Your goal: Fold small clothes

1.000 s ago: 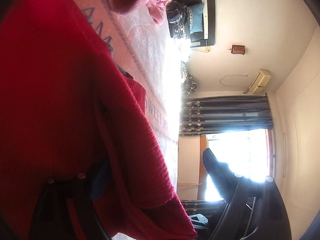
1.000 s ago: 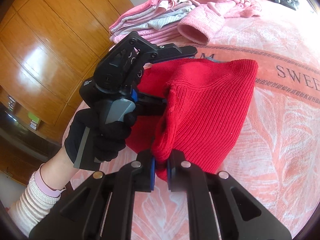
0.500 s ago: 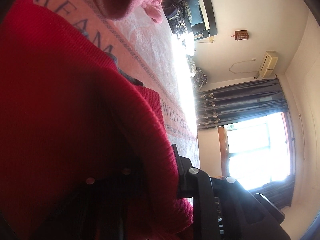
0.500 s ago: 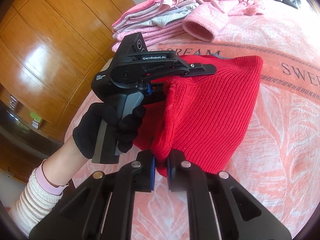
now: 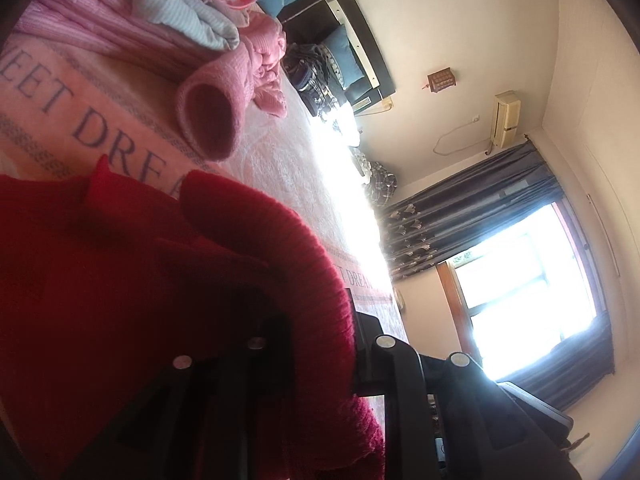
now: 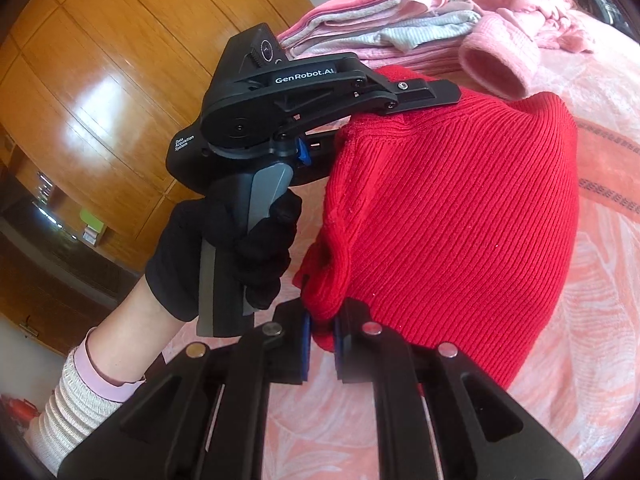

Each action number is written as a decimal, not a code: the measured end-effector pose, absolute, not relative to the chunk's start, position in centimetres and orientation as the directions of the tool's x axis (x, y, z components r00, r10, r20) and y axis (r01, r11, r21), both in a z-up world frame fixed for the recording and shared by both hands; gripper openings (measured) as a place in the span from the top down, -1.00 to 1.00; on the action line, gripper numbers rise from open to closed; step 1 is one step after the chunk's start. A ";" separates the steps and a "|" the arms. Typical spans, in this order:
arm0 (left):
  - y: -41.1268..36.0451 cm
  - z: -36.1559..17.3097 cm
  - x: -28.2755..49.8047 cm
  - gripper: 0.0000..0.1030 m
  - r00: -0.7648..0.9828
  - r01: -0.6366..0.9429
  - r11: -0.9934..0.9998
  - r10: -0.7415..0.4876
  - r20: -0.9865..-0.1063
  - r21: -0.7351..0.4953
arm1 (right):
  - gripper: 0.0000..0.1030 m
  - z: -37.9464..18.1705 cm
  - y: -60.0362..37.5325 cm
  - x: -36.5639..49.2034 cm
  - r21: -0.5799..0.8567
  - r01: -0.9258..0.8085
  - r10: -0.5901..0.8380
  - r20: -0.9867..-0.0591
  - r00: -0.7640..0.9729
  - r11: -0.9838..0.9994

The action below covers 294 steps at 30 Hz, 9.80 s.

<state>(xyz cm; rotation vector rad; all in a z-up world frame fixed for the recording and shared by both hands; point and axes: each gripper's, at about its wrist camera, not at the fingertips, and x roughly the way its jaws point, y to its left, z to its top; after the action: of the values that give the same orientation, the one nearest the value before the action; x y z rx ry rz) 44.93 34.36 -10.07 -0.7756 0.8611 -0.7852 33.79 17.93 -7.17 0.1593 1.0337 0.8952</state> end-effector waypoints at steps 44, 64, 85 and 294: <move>42.8 -17.3 43.4 0.14 0.535 0.118 0.615 -0.701 -0.472 -0.780 | -0.21 -14.7 13.0 33.5 0.358 -0.190 0.404 -0.846 0.350 0.914; 43.7 -17.2 43.4 -0.07 0.528 0.119 0.638 -0.690 -0.496 -0.761 | 0.28 -15.7 11.3 34.8 0.508 -0.189 0.540 -0.817 0.203 0.840; 46.3 -16.0 42.3 -0.14 0.587 0.018 0.591 -0.659 -0.470 -0.807 | 0.11 -14.3 12.0 38.1 0.477 -0.196 0.514 -0.813 0.272 0.857; 25.6 -2.7 -2.8 -0.92 0.646 0.074 0.997 -0.042 -0.762 0.008 | -0.87 -1.9 1.5 -1.6 0.115 -0.097 0.149 -0.849 0.507 0.989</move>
<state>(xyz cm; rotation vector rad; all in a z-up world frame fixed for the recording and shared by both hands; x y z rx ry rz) -2.82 25.60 -2.66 0.0398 0.8655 -0.0660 -1.58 1.55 -1.86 0.0551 1.0288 0.1482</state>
